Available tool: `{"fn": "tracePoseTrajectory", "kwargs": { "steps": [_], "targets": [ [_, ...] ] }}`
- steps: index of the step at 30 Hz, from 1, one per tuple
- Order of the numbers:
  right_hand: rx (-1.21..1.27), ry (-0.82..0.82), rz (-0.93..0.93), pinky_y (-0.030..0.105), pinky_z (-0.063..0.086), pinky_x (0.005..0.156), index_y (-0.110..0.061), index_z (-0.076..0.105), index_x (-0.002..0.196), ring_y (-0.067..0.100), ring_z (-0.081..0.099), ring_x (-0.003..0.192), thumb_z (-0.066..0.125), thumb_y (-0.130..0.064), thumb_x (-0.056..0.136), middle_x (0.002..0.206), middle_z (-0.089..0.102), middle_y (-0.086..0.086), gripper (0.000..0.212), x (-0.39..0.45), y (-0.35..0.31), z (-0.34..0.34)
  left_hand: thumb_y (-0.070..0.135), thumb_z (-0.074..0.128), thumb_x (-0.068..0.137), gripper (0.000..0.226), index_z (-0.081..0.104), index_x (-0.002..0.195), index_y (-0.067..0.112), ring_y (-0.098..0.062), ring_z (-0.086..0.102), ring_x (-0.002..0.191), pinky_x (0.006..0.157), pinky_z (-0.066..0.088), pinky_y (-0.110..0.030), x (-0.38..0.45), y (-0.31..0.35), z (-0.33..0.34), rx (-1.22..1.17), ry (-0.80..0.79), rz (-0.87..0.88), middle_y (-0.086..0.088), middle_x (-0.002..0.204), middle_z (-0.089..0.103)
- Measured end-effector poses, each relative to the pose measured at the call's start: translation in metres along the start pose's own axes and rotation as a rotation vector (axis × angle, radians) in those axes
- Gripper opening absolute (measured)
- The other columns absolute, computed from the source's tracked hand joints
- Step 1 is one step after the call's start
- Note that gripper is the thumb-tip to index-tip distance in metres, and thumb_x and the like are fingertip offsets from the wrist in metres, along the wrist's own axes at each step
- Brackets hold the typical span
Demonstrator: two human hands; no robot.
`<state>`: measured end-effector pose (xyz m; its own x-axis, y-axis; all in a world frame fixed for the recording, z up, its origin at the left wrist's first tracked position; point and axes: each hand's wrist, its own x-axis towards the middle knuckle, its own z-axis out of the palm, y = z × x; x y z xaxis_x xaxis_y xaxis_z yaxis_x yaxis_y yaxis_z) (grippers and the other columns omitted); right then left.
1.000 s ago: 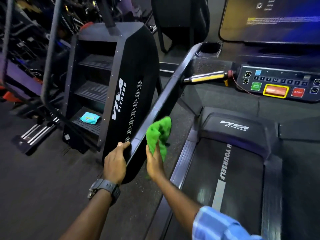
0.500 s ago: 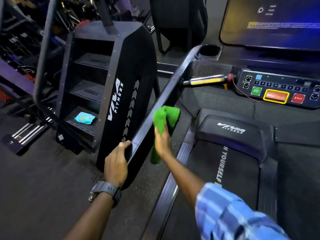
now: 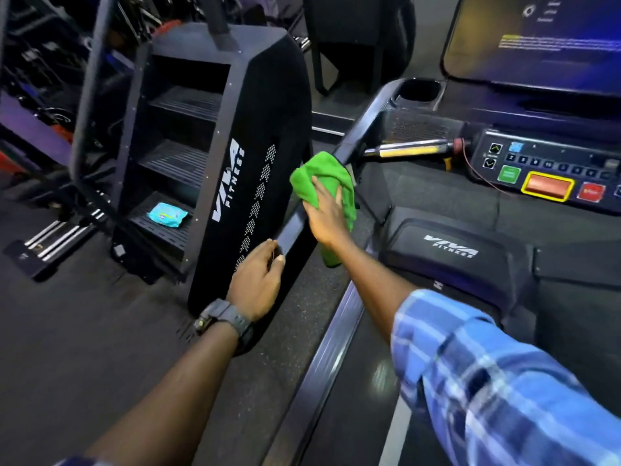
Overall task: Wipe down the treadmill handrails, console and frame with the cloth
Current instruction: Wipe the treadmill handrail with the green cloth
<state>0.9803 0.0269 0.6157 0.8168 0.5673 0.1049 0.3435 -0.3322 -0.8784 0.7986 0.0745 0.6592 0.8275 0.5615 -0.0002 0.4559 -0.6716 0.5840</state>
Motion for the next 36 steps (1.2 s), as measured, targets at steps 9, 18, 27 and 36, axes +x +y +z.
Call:
{"fn": "tracePoseTrajectory", "kwargs": {
  "steps": [9,18,27,36],
  "targets": [
    [-0.096,-0.103,-0.178,0.045,0.016,0.121,-0.008,0.047,0.142,0.029,0.031,0.143,0.045,-0.009,0.084,0.149,0.044,0.009,0.058,-0.011,0.036,-0.033,0.025,0.047,0.091,0.034,0.052,0.121,0.010,-0.029,0.051,0.121,0.095,0.041,-0.034,0.040,0.015,0.008,0.228,-0.094,0.029,-0.006,0.136,0.050],
    [0.004,-0.186,-0.340,0.029,0.016,0.121,-0.013,0.054,0.136,0.021,0.025,0.146,0.053,-0.003,0.080,0.142,0.051,-0.005,0.058,-0.047,0.042,-0.016,0.022,0.052,0.090,0.036,0.056,0.125,0.016,-0.026,0.051,0.123,0.096,0.044,-0.034,0.040,0.009,0.003,0.273,-0.071,0.071,0.002,0.140,0.049],
    [0.190,0.033,-0.158,0.026,0.014,0.120,-0.012,0.042,0.144,0.014,0.010,0.148,0.052,-0.016,0.092,0.150,0.041,-0.002,0.053,-0.040,0.017,0.017,0.020,0.056,0.088,0.046,0.050,0.134,0.016,-0.020,0.045,0.130,0.103,0.038,-0.032,0.045,0.003,0.000,0.277,-0.092,0.099,0.004,0.146,0.043],
    [0.294,0.329,0.095,0.044,0.020,0.120,-0.016,0.045,0.143,0.029,0.031,0.144,0.045,-0.027,0.092,0.151,0.041,0.011,0.052,0.004,-0.001,0.037,0.012,0.055,0.080,0.029,0.058,0.108,0.006,-0.033,0.056,0.110,0.089,0.048,-0.042,0.052,-0.004,-0.003,0.187,-0.086,0.188,-0.010,0.124,0.056]
  ]
}}
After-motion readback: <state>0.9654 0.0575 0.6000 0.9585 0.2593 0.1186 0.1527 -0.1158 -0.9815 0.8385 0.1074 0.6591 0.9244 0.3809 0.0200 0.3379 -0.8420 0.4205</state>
